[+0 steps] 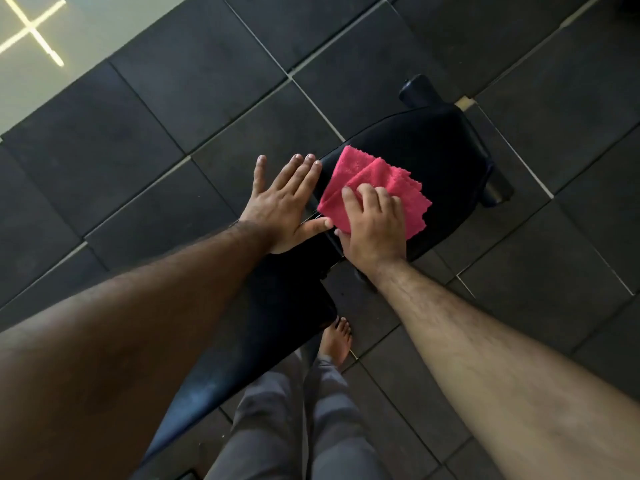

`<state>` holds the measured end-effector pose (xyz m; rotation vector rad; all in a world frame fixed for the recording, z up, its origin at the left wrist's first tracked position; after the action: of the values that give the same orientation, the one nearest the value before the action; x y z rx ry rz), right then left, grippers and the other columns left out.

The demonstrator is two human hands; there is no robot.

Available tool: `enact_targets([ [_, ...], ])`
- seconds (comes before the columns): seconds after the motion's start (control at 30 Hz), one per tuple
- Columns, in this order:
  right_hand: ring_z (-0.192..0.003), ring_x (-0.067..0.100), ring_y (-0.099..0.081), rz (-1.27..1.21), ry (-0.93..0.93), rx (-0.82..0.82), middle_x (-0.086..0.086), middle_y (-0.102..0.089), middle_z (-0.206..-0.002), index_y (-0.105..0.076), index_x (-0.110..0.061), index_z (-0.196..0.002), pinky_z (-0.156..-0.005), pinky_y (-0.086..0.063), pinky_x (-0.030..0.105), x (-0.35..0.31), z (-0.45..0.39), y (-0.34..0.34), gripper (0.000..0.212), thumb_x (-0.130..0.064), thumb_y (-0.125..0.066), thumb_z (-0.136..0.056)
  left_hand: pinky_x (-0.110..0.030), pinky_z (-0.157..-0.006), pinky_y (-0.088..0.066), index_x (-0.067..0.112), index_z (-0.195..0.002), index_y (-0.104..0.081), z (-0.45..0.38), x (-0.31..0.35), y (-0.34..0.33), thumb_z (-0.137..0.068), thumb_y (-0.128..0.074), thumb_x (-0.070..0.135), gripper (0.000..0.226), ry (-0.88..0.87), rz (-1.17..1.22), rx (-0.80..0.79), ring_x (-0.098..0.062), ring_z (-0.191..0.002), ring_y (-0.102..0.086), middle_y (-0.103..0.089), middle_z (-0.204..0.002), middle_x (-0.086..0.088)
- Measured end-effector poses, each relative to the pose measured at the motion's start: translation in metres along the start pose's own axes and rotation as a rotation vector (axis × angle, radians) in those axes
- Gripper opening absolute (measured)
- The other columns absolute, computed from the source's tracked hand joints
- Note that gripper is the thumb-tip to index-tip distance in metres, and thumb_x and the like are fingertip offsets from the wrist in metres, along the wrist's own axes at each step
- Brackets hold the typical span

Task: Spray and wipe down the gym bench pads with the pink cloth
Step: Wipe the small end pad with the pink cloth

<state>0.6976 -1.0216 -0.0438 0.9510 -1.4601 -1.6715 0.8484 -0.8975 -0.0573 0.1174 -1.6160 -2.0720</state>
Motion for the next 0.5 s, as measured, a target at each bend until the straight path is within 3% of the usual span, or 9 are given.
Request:
enact_targets([
  [0.1,-0.128,0.034,-0.058,-0.046,-0.091,0.019,0.008,-0.065,-0.14,-0.062,-0.017,-0.146,-0.109,-0.045,0.053,-0.017,0.001,0.006,0.046,-0.027,-0.068,-0.101,-0.072,-0.13,0.013,0.015,-0.177,-0.005,0.015,0.006,0.009,-0.094,-0.009,0.093,0.114,0.082,0.075,0.021,-0.02,-0.172,0.002,-0.006,-0.186,-0.004],
  [0.2,-0.109,0.035,-0.068,-0.35,-0.142,0.028,0.008,-0.078,-0.116,-0.072,-0.012,-0.127,-0.093,-0.053,0.048,-0.033,0.009,0.026,0.027,-0.014,-0.057,-0.105,-0.066,-0.133,0.011,0.018,-0.177,-0.013,0.047,0.009,0.022,-0.099,-0.015,0.082,0.102,0.234,0.257,0.125,-0.018,-0.172,-0.004,-0.012,-0.186,-0.001],
  [0.3,-0.096,0.035,-0.072,-0.599,-0.098,-0.071,0.01,-0.077,-0.103,-0.071,-0.015,-0.121,-0.08,-0.056,0.042,-0.076,0.025,0.052,0.022,-0.018,-0.054,-0.107,-0.059,-0.135,-0.015,0.016,-0.172,-0.034,0.1,0.008,0.033,-0.109,-0.033,0.066,0.081,0.449,0.506,0.305,-0.026,-0.165,-0.033,-0.036,-0.178,-0.007],
  [0.4,-0.109,0.036,-0.072,-0.784,-0.059,-0.172,0.012,-0.078,-0.114,-0.071,-0.017,-0.132,-0.091,-0.056,0.046,-0.126,0.05,0.072,0.029,-0.028,-0.054,-0.112,-0.053,-0.121,-0.045,0.008,-0.16,-0.052,0.163,0.005,0.033,-0.116,-0.053,0.032,0.051,0.646,0.749,0.553,-0.03,-0.143,-0.059,-0.059,-0.159,-0.013],
  [0.5,-0.12,0.032,-0.068,-0.862,-0.054,-0.276,0.009,-0.077,-0.122,-0.073,-0.02,-0.133,-0.102,-0.053,0.047,-0.169,0.073,0.077,0.028,-0.028,-0.056,-0.111,-0.043,-0.114,-0.052,0.011,-0.151,-0.061,0.226,-0.003,0.027,-0.113,-0.049,0.034,0.046,0.82,0.872,0.75,-0.019,-0.13,-0.066,-0.069,-0.144,-0.006],
])
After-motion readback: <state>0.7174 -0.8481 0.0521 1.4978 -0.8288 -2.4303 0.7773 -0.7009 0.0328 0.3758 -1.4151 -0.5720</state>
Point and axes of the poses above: each hand's wrist, its own z-axis away from the middle knuckle, its own y-axis out of the back of the hand, x = y × z, the point moved 3 cm from there along -z, towards the middle knuckle
